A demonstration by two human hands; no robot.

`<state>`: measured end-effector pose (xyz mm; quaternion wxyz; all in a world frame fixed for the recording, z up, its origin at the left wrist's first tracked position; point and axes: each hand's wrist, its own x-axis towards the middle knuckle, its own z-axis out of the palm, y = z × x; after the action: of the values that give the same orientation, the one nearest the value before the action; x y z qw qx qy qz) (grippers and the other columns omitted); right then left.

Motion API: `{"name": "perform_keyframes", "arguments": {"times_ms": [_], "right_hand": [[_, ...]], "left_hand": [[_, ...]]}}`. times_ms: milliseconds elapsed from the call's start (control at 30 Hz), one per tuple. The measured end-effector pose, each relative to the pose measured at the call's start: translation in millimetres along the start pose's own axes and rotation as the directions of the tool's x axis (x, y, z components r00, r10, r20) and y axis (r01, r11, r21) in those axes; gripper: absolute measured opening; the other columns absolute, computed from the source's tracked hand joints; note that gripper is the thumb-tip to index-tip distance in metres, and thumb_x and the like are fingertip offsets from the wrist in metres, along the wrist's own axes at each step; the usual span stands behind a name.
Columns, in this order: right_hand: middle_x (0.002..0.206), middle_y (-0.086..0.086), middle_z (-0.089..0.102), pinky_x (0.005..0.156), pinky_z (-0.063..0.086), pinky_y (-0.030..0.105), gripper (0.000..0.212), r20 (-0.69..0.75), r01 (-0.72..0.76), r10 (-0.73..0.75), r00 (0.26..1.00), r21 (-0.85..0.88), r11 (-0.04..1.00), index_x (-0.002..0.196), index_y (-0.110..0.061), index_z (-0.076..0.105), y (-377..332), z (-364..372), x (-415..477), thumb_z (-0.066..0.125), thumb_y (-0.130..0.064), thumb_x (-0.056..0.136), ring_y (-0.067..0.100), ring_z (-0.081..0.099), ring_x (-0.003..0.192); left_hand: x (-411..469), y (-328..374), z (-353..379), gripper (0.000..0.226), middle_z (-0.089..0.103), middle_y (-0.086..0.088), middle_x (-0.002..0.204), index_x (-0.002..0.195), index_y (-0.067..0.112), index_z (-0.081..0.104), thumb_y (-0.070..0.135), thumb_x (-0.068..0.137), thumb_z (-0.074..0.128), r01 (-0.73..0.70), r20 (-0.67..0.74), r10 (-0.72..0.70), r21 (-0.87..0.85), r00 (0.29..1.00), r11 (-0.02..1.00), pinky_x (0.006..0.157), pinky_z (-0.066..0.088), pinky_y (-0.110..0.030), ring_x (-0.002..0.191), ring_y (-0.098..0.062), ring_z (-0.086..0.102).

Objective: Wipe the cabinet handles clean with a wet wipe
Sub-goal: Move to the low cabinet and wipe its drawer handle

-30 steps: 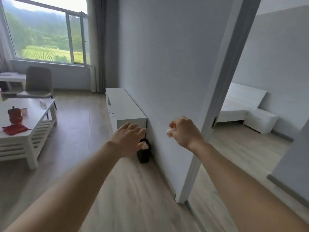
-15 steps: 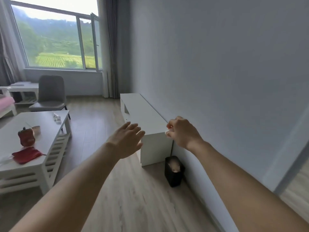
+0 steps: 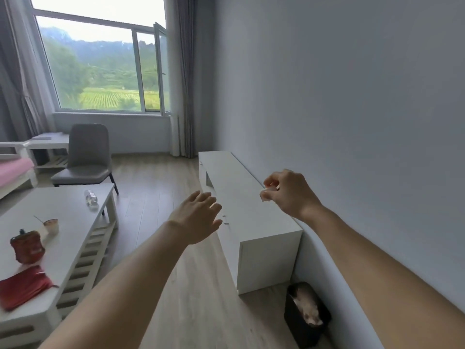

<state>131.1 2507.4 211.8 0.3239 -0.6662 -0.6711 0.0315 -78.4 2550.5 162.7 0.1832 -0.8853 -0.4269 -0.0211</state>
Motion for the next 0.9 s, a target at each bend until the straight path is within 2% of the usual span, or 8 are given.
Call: {"name": "perform_keyframes", "arguments": {"times_ms": [167, 333, 533, 700, 900], "right_hand": [[0.104, 0.008, 0.058, 0.084, 0.05, 0.035, 0.025, 0.056, 0.107, -0.105, 0.993, -0.029, 0.994, 0.104, -0.008, 0.065, -23, 66, 107, 0.068, -0.016, 0.081, 0.024, 0.058, 0.094], [0.108, 0.009, 0.057, 0.083, 0.051, 0.037, 0.022, 0.114, 0.155, -0.143, 0.983, -0.105, 0.982, 0.104, -0.009, 0.065, -41, 146, 206, 0.064, -0.017, 0.083, 0.026, 0.058, 0.094], [0.107, 0.009, 0.057, 0.085, 0.051, 0.037, 0.021, 0.096, 0.065, -0.055, 0.994, -0.101, 0.993, 0.101, -0.008, 0.065, -70, 250, 333, 0.065, -0.017, 0.083, 0.027, 0.057, 0.095], [0.109, 0.009, 0.057, 0.088, 0.05, 0.04, 0.023, 0.076, -0.05, 0.056, 0.996, -0.082, 0.995, 0.103, -0.009, 0.065, -93, 309, 426, 0.065, -0.017, 0.081, 0.026, 0.056, 0.098], [0.108, 0.008, 0.055, 0.085, 0.05, 0.037, 0.024, 0.018, -0.21, 0.215, 0.976, -0.142, 0.967, 0.104, -0.009, 0.064, -68, 339, 505, 0.064, -0.017, 0.081, 0.027, 0.056, 0.097]], "left_hand": [[61, -76, 42, 0.053, 0.022, -0.004, 0.156, 0.146, 0.017, 0.03, 0.045, 0.102, 0.026, 0.011, 0.056, -0.012, 0.006, 0.998, 1.0, 0.117, 0.002, -0.032, 0.145, -0.018, 0.009], [128, -178, 89, 0.054, 0.023, -0.005, 0.155, 0.146, 0.016, 0.031, 0.046, 0.102, 0.025, 0.04, 0.072, -0.042, 0.031, 0.997, 0.999, 0.118, 0.004, -0.035, 0.145, -0.019, 0.011], [192, -316, 146, 0.053, 0.018, -0.004, 0.157, 0.147, 0.018, 0.028, 0.045, 0.102, 0.025, -0.02, 0.041, 0.018, 0.04, 0.999, 0.999, 0.118, 0.002, -0.033, 0.146, -0.018, 0.008], [256, -429, 178, 0.052, 0.022, -0.004, 0.156, 0.146, 0.018, 0.031, 0.045, 0.102, 0.025, -0.092, 0.026, 0.089, 0.137, 0.996, 0.986, 0.118, 0.005, -0.033, 0.144, -0.019, 0.011], [359, -489, 225, 0.053, 0.025, -0.003, 0.154, 0.146, 0.017, 0.031, 0.046, 0.102, 0.025, -0.21, 0.002, 0.211, 0.096, 0.978, 0.973, 0.117, 0.007, -0.031, 0.144, -0.018, 0.013]]}}
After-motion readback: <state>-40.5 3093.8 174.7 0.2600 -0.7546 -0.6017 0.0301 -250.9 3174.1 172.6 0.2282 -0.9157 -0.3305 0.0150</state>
